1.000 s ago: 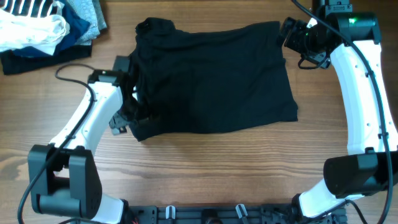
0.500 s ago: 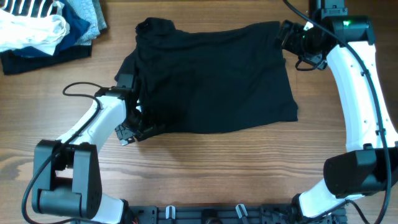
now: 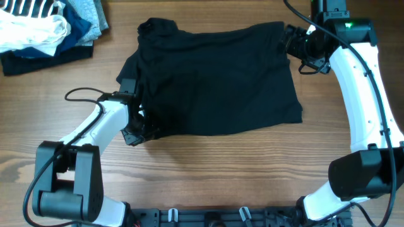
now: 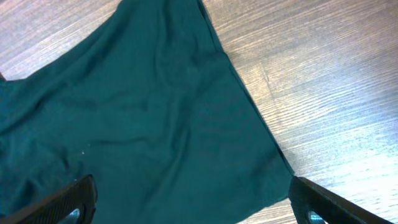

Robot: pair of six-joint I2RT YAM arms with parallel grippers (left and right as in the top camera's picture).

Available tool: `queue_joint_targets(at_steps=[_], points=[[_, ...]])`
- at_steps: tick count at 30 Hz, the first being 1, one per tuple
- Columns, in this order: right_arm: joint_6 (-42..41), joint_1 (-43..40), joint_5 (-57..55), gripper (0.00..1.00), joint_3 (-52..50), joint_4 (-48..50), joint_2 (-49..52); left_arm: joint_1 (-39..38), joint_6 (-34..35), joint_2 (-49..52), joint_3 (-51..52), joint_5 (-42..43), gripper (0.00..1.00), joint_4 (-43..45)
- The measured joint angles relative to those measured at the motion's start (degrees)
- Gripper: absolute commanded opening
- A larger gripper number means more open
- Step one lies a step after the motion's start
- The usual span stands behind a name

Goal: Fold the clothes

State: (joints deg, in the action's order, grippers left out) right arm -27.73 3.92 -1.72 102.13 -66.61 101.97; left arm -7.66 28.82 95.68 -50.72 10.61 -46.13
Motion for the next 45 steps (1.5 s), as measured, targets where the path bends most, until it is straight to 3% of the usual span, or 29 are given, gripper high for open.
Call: queue_joint_targets(at_steps=[8,9,11,16,17,19,21,26,34,38,45], points=[[0.0,0.0,0.0,1.0,0.0,0.0,0.0,0.0,-0.2,-5.3,-7.8,1.8,0.04,-6.6],[0.0,0.0,0.0,1.0,0.0,0.0,0.0,0.0,-0.2,-6.8,-10.0,1.8,0.14,-6.2],[0.0,0.0,0.0,1.0,0.0,0.0,0.0,0.0,-0.5,-8.9,-12.6,1.7,0.48,-3.8],[0.0,0.0,0.0,1.0,0.0,0.0,0.0,0.1,-1.1,-10.2,-15.1,1.2,0.52,2.8],[0.0,0.0,0.0,1.0,0.0,0.0,0.0,0.1,-1.2,-9.5,-15.1,1.2,0.59,3.4],[0.0,0.0,0.0,1.0,0.0,0.0,0.0,0.0,-1.9,-6.7,-15.1,1.1,0.84,5.1],[0.0,0.0,0.0,1.0,0.0,0.0,0.0,0.0,-2.4,-3.2,-15.1,1.0,0.9,5.9],[0.0,0.0,0.0,1.0,0.0,-0.3,0.0,0.4,-3.4,1.9,-15.0,0.8,0.93,3.7],[0.0,0.0,0.0,0.99,0.0,-0.2,0.0,6.9,-9.2,-2.8,-15.0,0.0,0.92,-3.8],[0.0,0.0,0.0,1.0,0.0,0.0,0.0,10.4,-13.9,-3.0,-14.8,1.6,0.94,-3.0],[0.0,0.0,0.0,0.99,0.0,-0.2,0.0,9.3,-18.9,1.3,-14.7,6.5,0.94,0.2]])
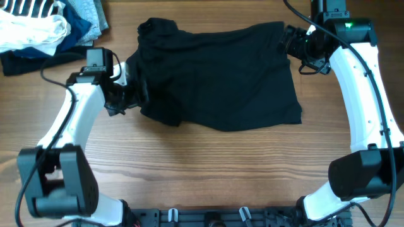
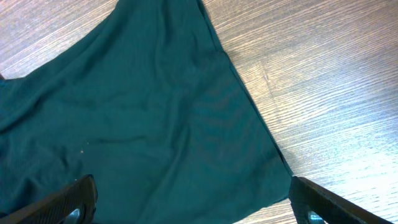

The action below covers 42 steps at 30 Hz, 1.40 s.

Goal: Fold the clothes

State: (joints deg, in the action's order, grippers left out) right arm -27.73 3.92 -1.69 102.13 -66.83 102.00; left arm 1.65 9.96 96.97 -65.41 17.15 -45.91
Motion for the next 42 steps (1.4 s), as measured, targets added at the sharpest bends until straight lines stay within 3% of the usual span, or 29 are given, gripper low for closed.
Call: queue_joint_targets(at_steps=[5,9,18,25,34,42], points=[[0.0,0.0,0.0,1.0,0.0,0.0,0.0,-2.4,-1.8,4.1,0.3,1.9,0.94,-1.1],[0.0,0.0,0.0,1.0,0.0,0.0,0.0,-3.8,-2.5,4.8,0.4,2.3,0.83,-1.4],[1.0,0.0,0.0,1.0,0.0,-2.8,0.0,-3.9,-5.5,4.8,0.4,2.3,0.04,-1.1],[0.4,0.0,0.3,0.99,-1.6,-5.9,0.0,-3.9,-6.1,4.8,0.4,2.3,0.04,-0.8],[-3.2,-0.6,2.4,1.0,-17.3,-4.3,0.0,-3.7,-1.7,4.8,0.4,-2.1,0.04,-0.7],[-5.6,-6.5,3.0,0.98,-26.6,-1.0,0.0,-1.9,0.4,4.8,0.4,-3.8,0.04,-0.7]])
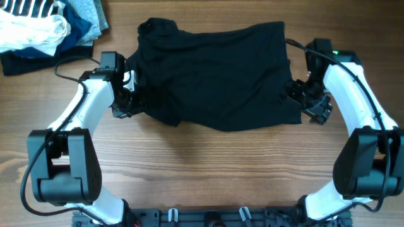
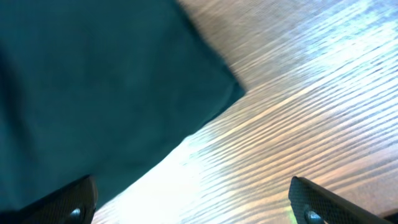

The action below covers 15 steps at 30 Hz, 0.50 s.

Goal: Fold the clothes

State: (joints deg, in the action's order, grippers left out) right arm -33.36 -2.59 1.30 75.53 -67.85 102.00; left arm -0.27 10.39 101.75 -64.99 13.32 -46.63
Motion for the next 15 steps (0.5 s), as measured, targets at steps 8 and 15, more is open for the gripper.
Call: queue_joint_targets(at_steps=[8,15], points=[[2.4,-3.9,3.2,0.91,-4.7,7.3,0.0,0.2,0.3,0.0,0.0,-0.2,0.04,0.0],[2.6,-3.8,4.7,0.9,-7.3,11.4,0.0,0.2,0.3,0.0,0.0,-0.2,0.04,0.0]])
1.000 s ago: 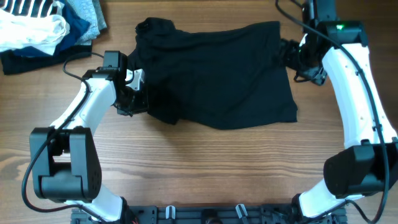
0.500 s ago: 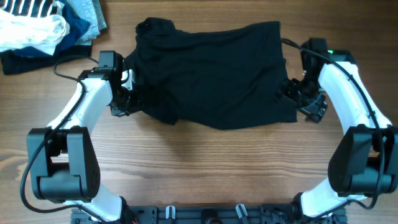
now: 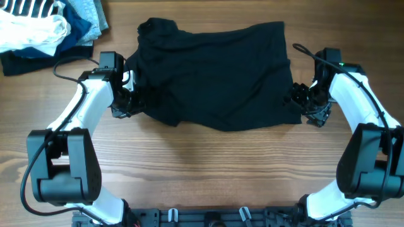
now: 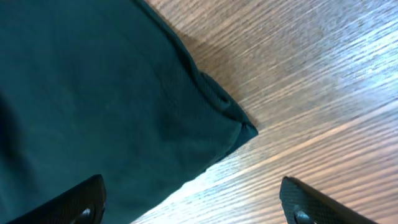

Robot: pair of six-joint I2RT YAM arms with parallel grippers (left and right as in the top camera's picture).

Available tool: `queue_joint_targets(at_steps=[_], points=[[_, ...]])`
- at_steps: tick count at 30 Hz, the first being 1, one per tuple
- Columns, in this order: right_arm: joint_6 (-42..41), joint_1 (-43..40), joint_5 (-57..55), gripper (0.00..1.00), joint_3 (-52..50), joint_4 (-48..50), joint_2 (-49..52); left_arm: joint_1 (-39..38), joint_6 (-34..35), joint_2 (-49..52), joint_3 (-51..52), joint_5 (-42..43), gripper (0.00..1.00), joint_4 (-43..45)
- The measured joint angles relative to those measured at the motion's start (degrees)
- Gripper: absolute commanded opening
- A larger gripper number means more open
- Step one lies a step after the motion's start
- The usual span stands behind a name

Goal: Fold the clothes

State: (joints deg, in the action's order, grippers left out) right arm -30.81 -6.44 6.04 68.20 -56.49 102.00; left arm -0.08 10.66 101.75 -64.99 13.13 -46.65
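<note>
A black garment (image 3: 218, 75) lies spread flat on the wooden table; it looks dark teal (image 4: 93, 93) in the right wrist view. My left gripper (image 3: 129, 101) sits against the garment's left edge, and the dark cloth hides whether it holds any. My right gripper (image 3: 302, 104) hangs open at the front right corner (image 4: 247, 129). One finger is over the cloth and the other finger (image 4: 308, 205) is over bare wood, with nothing held between them (image 4: 193, 211).
A pile of other clothes (image 3: 44, 28), white, blue and striped, lies at the far left corner. The table's wood (image 3: 208, 170) shows in front of the garment. The arms' bases (image 3: 63, 183) stand at the front left and front right.
My right gripper has shifted a little at the garment's front right corner, and that corner now shows higher in its view. It stays open. The left arm and the garment have not moved.
My left gripper was at the garment's front left corner and my right gripper hung open over the far right corner. The left gripper then stood farther back at the left edge, with the front left corner drawn in. The right gripper then moved to the front right corner.
</note>
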Motion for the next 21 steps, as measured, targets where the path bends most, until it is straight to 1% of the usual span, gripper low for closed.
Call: queue_joint_targets(at_steps=[2,6,12,17,21], points=[[-0.4,0.0,0.0,0.89,-1.1,1.3,0.0,0.0,0.0,0.0,0.0,0.0,0.04,-0.1],[-1.2,0.0,0.0,0.84,-3.4,3.2,0.0,0.0,0.0,0.0,0.0,0.0,0.04,-0.5],[-2.4,0.0,0.0,0.83,-6.1,4.8,0.0,0.0,0.0,0.0,0.0,0.0,0.04,-0.5],[-2.6,0.0,-0.1,0.74,-6.2,5.4,0.0,0.0,0.0,0.0,0.0,0.0,0.04,-0.5],[-2.8,0.0,-0.1,0.74,-6.2,6.7,0.0,0.0,0.0,0.0,0.0,0.0,0.04,-0.5]])
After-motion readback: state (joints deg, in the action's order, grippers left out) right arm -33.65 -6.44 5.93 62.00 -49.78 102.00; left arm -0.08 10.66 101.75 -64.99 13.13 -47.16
